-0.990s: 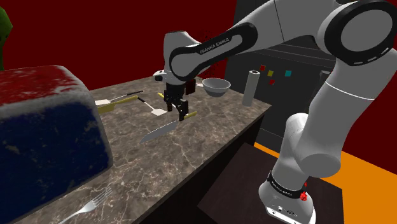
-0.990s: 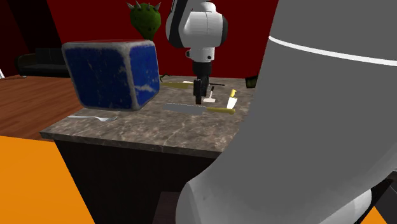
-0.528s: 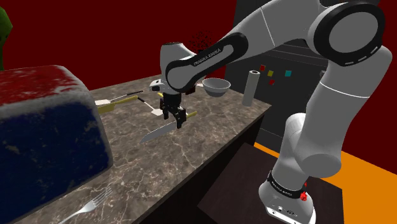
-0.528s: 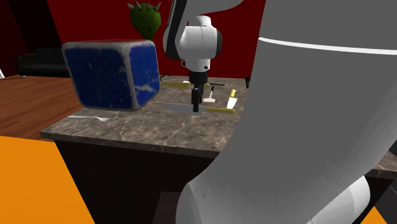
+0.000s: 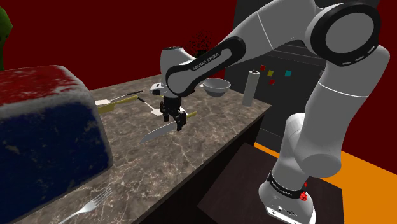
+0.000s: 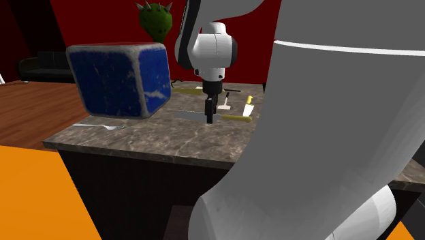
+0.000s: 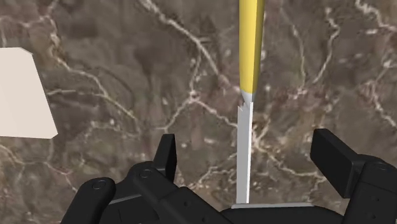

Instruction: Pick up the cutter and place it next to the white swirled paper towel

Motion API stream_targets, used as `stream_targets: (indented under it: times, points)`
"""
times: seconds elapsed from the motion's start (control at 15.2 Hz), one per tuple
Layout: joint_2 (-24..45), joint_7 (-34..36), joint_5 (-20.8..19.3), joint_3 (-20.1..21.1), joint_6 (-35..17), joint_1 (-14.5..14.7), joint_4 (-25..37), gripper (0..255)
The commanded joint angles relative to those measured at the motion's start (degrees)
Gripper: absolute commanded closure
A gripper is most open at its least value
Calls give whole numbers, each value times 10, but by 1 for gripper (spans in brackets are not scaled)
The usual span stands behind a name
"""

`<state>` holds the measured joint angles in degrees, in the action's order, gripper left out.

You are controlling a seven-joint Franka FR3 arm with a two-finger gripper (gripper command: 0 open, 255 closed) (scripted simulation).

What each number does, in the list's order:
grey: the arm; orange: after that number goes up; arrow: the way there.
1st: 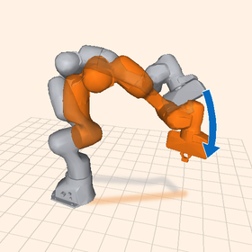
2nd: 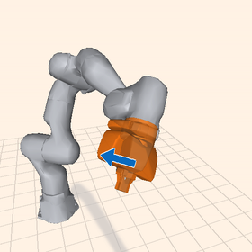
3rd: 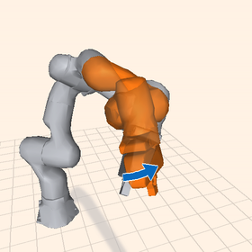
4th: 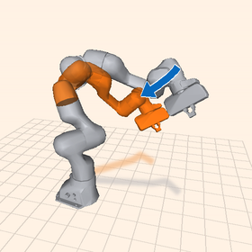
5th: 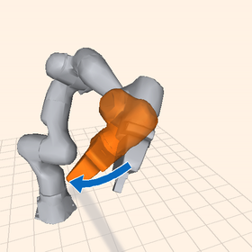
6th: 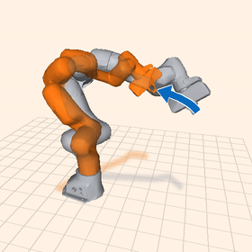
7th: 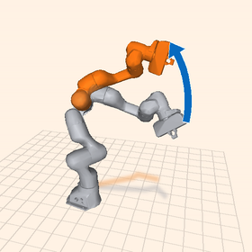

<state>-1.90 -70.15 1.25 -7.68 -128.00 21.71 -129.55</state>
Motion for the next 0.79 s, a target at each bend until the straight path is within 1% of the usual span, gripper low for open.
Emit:
stream_targets:
  times: [0.0, 0.07, 0.66, 0.73]
  points:
    - [0, 0, 0, 0, 0, 0, 0, 0]
    - [0, 0, 0, 0, 0, 0, 0, 255]
    - [0, 0, 0, 0, 0, 0, 0, 255]
    - [-4, 1, -1, 0, 8, 0, 4, 255]
